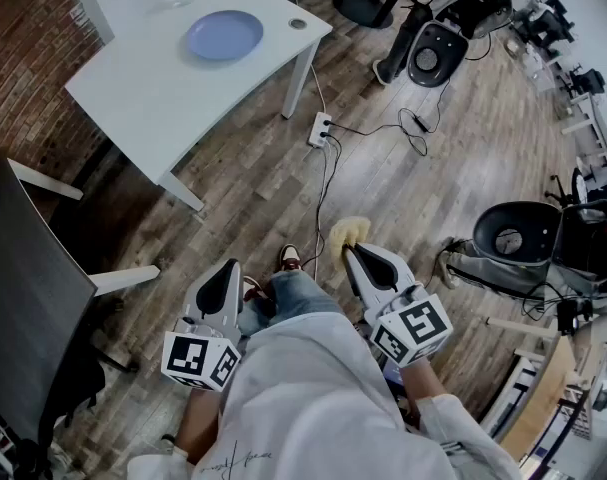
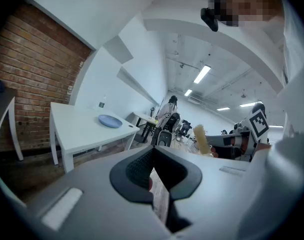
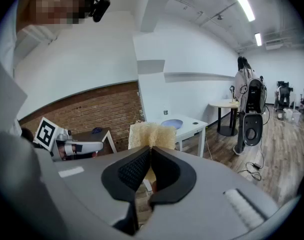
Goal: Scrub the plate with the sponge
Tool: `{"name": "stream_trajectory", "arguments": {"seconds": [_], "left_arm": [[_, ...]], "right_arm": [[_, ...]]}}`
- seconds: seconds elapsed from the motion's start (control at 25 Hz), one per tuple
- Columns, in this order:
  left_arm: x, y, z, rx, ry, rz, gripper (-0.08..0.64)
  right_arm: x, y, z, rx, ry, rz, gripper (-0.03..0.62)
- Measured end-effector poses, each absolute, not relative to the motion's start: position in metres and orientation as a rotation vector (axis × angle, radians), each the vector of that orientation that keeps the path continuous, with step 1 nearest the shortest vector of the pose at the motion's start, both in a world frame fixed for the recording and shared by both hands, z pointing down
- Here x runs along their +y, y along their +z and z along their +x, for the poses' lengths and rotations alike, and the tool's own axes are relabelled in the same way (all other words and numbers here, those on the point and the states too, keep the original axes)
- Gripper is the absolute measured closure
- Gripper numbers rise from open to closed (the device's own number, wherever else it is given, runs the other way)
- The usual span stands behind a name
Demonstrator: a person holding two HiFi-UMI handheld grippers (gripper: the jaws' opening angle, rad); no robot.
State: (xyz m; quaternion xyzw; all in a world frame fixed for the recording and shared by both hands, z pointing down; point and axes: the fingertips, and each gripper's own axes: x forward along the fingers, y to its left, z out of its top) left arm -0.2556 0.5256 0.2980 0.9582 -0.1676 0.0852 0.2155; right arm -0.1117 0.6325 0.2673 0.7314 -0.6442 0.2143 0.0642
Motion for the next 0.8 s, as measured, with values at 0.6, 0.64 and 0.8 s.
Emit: {"name": "stream_trajectory", "arguments": {"seconds": [0.6, 0.64, 0.8], "left_arm": [[0.523, 0.29, -0.267, -0.488, 0.218, 2.649, 0.545], [0.521, 0.292, -0.264, -0.499, 0.227, 2.643, 0.545], [0.508, 0.3, -0.247, -0.509, 0.222, 2.626, 0.545]], "right_arm": [[0.611, 0.257, -0.141, -2.199, 0.652, 2.084, 0.569], [0.608, 0.26, -0.137, -2.21, 0.655, 2.095, 0.569], [0.595, 0.27, -0.112, -2.201, 0.684, 2.114, 0.569]]}}
